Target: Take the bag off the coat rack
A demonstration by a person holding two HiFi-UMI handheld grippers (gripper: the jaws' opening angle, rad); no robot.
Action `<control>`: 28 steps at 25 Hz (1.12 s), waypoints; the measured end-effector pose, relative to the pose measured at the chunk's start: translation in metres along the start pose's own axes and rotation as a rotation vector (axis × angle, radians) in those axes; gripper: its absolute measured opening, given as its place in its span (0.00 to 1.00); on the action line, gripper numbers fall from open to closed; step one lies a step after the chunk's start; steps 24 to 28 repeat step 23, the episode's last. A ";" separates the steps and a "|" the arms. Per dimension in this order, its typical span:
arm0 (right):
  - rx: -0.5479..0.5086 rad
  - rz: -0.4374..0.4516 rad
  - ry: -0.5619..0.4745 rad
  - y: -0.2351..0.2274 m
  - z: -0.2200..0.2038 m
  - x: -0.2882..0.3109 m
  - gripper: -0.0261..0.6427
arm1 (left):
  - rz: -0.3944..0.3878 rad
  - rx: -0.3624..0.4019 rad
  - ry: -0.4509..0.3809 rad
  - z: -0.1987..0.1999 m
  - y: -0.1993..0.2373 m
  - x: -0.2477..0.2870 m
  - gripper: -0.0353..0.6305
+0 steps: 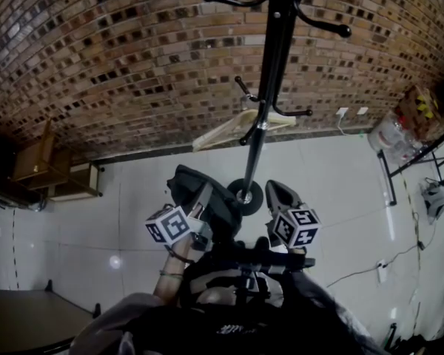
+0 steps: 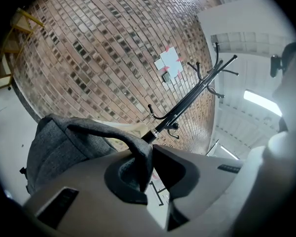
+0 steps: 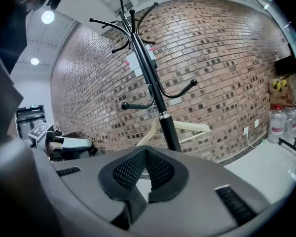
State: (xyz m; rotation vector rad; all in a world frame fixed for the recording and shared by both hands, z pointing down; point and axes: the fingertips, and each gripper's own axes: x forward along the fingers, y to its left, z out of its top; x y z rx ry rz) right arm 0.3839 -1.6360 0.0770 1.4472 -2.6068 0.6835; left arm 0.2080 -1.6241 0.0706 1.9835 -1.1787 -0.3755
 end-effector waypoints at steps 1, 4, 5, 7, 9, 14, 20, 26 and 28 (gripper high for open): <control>-0.001 0.001 0.001 0.000 0.001 0.000 0.03 | 0.003 -0.004 -0.001 0.001 0.000 0.000 0.12; -0.004 0.003 -0.001 -0.001 0.001 0.000 0.03 | 0.007 -0.010 -0.001 0.000 0.001 0.000 0.12; -0.004 0.003 -0.003 0.000 0.000 0.000 0.03 | 0.007 -0.011 0.001 -0.001 0.002 -0.001 0.12; -0.005 0.000 -0.005 0.001 0.000 -0.001 0.03 | 0.008 -0.013 0.006 -0.001 0.003 -0.003 0.12; -0.006 -0.001 -0.006 0.002 0.001 0.000 0.03 | 0.009 -0.014 0.009 -0.001 0.003 -0.003 0.12; -0.013 0.003 -0.004 0.001 -0.001 0.000 0.03 | 0.013 -0.016 0.010 -0.002 0.003 -0.001 0.12; -0.011 0.002 -0.001 -0.003 0.001 0.002 0.03 | 0.023 -0.026 0.015 -0.004 0.005 0.001 0.12; -0.015 0.002 0.002 -0.004 0.002 0.001 0.03 | 0.026 -0.028 0.018 -0.005 0.005 0.003 0.12; -0.015 0.002 0.002 -0.004 0.002 0.001 0.03 | 0.026 -0.028 0.018 -0.005 0.005 0.003 0.12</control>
